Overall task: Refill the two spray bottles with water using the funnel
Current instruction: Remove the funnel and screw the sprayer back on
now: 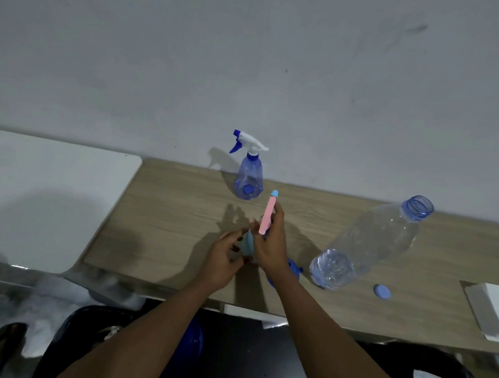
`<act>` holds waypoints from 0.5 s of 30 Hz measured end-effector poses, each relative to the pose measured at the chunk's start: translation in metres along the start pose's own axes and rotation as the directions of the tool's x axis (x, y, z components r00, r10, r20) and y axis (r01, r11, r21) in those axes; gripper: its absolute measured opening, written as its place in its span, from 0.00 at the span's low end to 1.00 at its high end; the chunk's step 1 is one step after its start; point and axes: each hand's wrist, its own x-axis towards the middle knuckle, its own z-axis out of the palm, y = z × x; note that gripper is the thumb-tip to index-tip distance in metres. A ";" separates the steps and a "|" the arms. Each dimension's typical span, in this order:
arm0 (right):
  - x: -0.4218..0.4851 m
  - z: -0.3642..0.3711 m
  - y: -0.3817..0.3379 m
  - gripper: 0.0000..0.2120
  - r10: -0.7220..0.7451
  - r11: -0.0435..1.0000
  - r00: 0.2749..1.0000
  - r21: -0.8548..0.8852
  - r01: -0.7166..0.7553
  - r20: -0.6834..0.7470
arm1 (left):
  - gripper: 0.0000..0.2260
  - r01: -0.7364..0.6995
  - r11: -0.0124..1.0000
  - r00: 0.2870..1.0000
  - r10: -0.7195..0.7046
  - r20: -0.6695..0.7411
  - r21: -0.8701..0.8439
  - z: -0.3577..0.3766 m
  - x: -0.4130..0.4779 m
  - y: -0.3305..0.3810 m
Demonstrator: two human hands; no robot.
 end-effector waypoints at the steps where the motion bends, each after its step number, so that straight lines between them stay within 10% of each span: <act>1: 0.003 0.002 0.000 0.26 -0.010 1.000 1.000 -0.011 0.010 -0.001 | 0.30 -0.005 0.999 1.000 0.005 0.016 0.033 -0.002 -0.001 -0.001; 4: 0.010 0.003 0.004 0.18 0.001 0.999 0.999 -0.050 -0.003 -0.052 | 0.31 0.052 0.963 0.999 -0.054 0.001 0.266 -0.015 -0.006 -0.011; 8: 0.013 -0.004 -0.007 0.05 -0.015 0.998 0.997 -0.064 0.010 -0.074 | 0.51 0.338 0.665 0.903 -0.429 -0.029 0.667 -0.044 -0.018 -0.037; 15: 0.012 -0.025 -0.011 0.14 0.264 0.927 0.910 -0.346 -0.147 0.321 | 0.65 0.287 0.594 0.787 -0.593 0.169 0.751 -0.056 -0.027 -0.044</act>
